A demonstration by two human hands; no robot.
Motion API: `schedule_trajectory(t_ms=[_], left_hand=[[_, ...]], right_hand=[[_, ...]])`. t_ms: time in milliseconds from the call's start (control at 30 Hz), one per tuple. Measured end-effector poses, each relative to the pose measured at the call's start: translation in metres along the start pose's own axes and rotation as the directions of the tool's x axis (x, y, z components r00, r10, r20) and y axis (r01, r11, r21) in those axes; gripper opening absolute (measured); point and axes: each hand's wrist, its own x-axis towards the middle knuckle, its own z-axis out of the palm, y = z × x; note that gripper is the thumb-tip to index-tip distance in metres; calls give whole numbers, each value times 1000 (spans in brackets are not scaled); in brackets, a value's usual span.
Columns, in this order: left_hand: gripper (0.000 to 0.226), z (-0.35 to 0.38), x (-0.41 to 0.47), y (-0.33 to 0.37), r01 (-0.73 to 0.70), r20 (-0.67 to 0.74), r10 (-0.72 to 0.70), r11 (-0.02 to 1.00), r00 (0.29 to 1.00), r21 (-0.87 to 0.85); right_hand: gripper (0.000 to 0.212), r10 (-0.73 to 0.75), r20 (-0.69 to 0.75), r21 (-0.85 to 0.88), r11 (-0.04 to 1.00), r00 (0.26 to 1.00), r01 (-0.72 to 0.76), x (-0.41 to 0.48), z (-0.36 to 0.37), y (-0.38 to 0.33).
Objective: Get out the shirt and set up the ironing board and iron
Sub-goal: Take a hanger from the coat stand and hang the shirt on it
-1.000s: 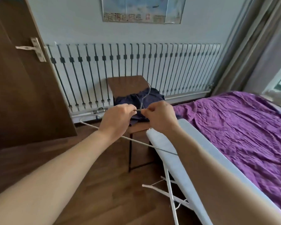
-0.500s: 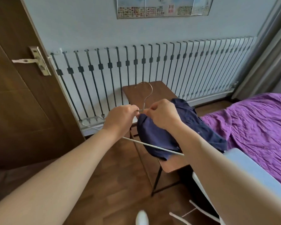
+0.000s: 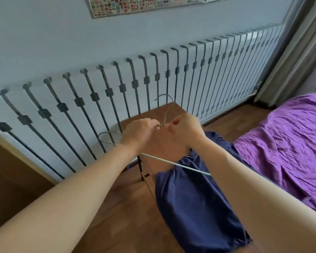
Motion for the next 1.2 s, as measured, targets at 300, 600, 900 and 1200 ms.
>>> schedule_trajectory(t_ms=[300,600,900,1200], left_hand=[[24,84,126,-76,-142,211,146,989,967,-37],[28,164,233,-149,-305,475,293,951,830,-54],[30,233,276,-176,-471,616,402,880,678,-56],[26,258,291,-184,-500,621,416,865,664,-45]], right_hand=[[30,216,-50,17,976,975,-216,123,59,48],[23,537,-38,140,838,843,-528,225,128,85],[31,735,35,185,661,677,-727,270,174,138],[18,765,30,225,622,643,-750,280,184,156]])
